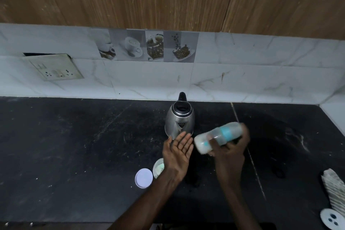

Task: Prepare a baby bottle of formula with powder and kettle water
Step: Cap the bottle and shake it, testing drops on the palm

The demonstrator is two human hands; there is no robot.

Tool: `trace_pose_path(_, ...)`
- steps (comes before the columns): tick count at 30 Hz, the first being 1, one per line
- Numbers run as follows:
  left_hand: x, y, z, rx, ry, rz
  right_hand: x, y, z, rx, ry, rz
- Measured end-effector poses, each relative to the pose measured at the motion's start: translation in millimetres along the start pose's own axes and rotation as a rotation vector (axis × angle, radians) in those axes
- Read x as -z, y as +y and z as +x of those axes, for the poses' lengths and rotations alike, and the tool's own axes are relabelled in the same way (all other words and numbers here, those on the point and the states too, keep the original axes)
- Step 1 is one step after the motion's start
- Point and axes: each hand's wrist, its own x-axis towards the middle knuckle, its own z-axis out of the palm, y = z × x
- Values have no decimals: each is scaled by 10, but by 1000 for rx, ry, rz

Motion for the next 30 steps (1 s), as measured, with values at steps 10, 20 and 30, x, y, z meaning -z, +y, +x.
trace_pose_path(10,-16,-63,21,5,9,-4,79,-243,74,89,-50,-43)
trace_pose_path(20,-13,-100,-71,-2,-39,7,51,-149,-4,45,10,3)
trace_pose_path(30,93,-32,-109,-1,-24,46,-27,-114,-109,76,13,-39)
